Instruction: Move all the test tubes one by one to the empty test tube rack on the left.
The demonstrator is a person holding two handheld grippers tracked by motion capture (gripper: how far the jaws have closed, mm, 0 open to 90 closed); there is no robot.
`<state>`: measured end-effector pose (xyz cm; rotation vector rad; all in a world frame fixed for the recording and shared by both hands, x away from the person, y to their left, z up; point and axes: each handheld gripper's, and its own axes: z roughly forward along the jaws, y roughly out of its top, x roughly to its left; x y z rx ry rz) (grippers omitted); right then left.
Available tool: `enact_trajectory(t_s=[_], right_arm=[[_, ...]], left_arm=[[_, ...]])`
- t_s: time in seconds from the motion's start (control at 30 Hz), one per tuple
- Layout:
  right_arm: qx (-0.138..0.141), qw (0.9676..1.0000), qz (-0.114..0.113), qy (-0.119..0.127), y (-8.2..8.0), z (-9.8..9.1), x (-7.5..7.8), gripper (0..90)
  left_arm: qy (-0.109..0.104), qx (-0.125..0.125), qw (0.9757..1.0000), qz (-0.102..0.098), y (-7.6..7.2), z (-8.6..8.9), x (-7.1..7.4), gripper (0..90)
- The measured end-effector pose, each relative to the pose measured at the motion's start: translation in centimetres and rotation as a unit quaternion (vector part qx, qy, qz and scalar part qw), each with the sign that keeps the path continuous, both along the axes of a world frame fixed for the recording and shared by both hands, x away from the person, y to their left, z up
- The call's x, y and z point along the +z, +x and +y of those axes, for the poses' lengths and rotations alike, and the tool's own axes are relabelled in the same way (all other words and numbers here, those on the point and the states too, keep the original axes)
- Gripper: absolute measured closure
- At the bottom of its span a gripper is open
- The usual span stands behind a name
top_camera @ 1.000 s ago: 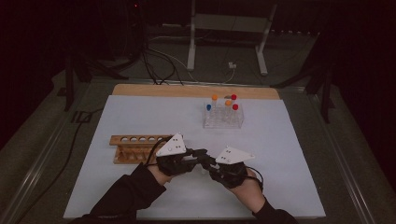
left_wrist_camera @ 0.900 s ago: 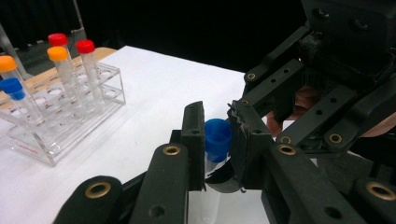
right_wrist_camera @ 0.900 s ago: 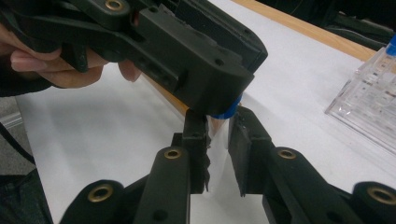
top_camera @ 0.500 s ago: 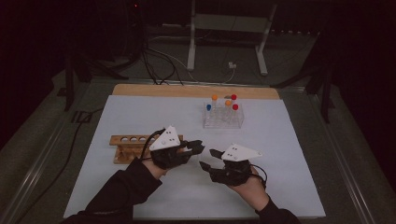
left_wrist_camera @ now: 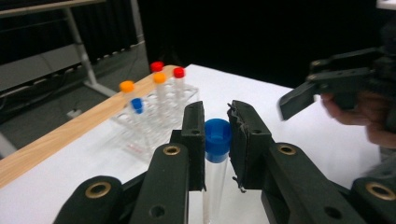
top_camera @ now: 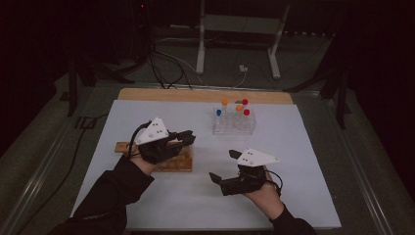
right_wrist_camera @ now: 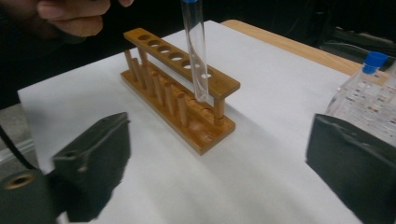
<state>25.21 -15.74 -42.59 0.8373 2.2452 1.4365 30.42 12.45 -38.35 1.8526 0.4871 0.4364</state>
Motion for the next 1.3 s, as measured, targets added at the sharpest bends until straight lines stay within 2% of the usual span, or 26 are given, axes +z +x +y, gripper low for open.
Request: enact_trajectory(t_s=[0.07, 0.17, 0.37, 0.67, 0.87, 0.93, 1.03, 1.2, 1.3], right_arm=[[0.000, 1.0000, -0.004, -0.004, -0.1, 0.0, 0.0, 0.0], [-0.002, 0.9999, -0.011, -0.006, -0.1, -0.1, 0.0, 0.0], [-0.007, 0.9998, -0.016, 0.003, 0.0, -0.2, -0.1, 0.0], [-0.010, 0.9997, -0.019, 0.009, 0.1, -0.4, -0.2, 0.0], [0.002, 0.9998, -0.021, 0.007, 0.1, -0.4, -0.4, 0.0], [0.001, 0.9996, -0.026, 0.006, 0.1, -0.3, -0.5, 0.0], [0.001, 0.9996, -0.029, -0.005, 0.1, -0.2, -0.7, 0.0], [-0.003, 0.9996, -0.027, -0.004, 0.1, -0.1, -0.8, 0.0], [-0.004, 0.9993, -0.036, -0.007, 0.0, -0.1, -0.7, 0.0]], left_arm=[[-0.002, 0.012, 0.9999, 0.002, 0.3, 0.5, 0.1, 77.8], [0.004, 0.028, 0.9996, -0.001, 0.8, 1.3, 0.1, 77.9], [0.007, 0.057, 0.9983, -0.003, 1.9, 2.4, 0.0, 77.8], [0.006, 0.086, 0.9962, 0.010, 3.3, 3.0, -1.7, 77.8], [0.007, 0.087, 0.9960, 0.021, 3.5, 2.8, -3.4, 77.8], [0.002, 0.086, 0.9960, 0.026, 3.5, 2.7, -3.9, 77.8], [0.008, 0.085, 0.9959, 0.028, 3.4, 2.6, -4.7, 77.8], [0.009, 0.085, 0.9956, 0.038, 3.4, 2.5, -5.9, 77.8], [0.012, 0.086, 0.9954, 0.041, 3.4, 2.5, -6.4, 77.8]])
